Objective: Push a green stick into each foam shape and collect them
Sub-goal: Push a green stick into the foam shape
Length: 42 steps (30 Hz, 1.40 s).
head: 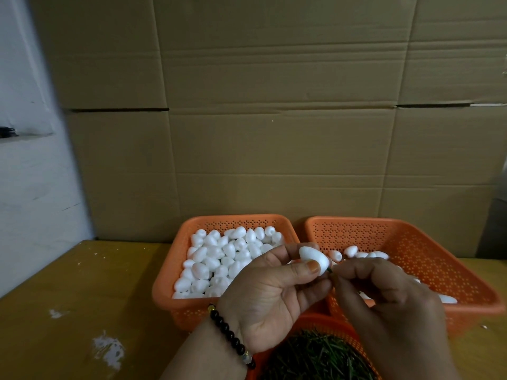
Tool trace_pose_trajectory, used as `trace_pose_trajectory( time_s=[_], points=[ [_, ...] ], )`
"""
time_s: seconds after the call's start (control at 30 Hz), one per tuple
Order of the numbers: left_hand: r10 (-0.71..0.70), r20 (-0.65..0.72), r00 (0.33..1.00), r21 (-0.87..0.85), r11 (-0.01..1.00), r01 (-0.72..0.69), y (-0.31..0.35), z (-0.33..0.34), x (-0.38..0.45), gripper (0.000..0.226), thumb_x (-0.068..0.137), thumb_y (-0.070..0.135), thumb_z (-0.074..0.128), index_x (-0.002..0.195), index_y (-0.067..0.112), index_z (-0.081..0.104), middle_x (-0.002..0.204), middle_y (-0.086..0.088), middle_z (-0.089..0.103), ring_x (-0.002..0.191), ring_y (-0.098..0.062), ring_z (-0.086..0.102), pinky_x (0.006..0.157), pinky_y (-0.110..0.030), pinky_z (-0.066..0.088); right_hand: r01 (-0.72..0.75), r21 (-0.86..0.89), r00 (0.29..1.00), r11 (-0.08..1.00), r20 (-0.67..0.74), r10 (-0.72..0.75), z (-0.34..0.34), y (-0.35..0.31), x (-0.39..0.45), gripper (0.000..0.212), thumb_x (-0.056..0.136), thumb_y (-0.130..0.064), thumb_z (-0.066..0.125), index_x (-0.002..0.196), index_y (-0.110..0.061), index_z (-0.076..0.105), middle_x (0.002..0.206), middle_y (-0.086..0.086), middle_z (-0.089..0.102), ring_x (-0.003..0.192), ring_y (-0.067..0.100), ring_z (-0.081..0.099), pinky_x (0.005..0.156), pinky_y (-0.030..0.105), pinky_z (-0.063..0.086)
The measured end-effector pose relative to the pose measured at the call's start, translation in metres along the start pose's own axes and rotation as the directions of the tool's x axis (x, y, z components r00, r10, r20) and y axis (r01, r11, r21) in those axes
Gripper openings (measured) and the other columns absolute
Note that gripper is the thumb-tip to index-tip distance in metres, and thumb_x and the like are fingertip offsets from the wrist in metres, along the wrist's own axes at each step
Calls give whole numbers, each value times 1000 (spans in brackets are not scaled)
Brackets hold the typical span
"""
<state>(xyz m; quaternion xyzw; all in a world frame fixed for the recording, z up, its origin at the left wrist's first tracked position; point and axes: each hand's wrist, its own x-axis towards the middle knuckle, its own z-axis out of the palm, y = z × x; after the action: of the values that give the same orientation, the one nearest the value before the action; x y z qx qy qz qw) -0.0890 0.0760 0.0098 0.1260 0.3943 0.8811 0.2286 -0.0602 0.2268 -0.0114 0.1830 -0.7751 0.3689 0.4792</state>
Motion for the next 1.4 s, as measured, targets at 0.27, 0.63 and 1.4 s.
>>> trace_pose_trajectory(
  time_s=[0.27,0.63,1.4],
  points=[
    [2,-18,1000,-17,1000,-2,-2,2,-1,44,62,-5,72,103,0,59,90,-18,69,78,-21,69,67,-28,58,0,-19,1000,1000,0,0,0,0,0,13,65,-12,71,73,-21,69,79,-26,59,82,-10,60,71,-4,39],
    [5,-15,1000,-29,1000,-5,-3,0,0,37,66,-2,71,101,0,59,88,-13,70,76,-17,68,65,-28,58,-53,58,998,997,41,51,0,-1,0,31,70,-11,78,85,-34,63,84,-25,65,80,-13,64,71,1,45],
    [133,-2,991,251,959,-129,-10,7,-3,34,66,-1,73,96,6,59,87,-11,69,75,-20,67,64,-30,55,-24,4,995,1000,96,24,-1,-2,4,23,75,-41,60,90,-23,64,93,-21,58,89,-6,56,72,6,40]
  ],
)
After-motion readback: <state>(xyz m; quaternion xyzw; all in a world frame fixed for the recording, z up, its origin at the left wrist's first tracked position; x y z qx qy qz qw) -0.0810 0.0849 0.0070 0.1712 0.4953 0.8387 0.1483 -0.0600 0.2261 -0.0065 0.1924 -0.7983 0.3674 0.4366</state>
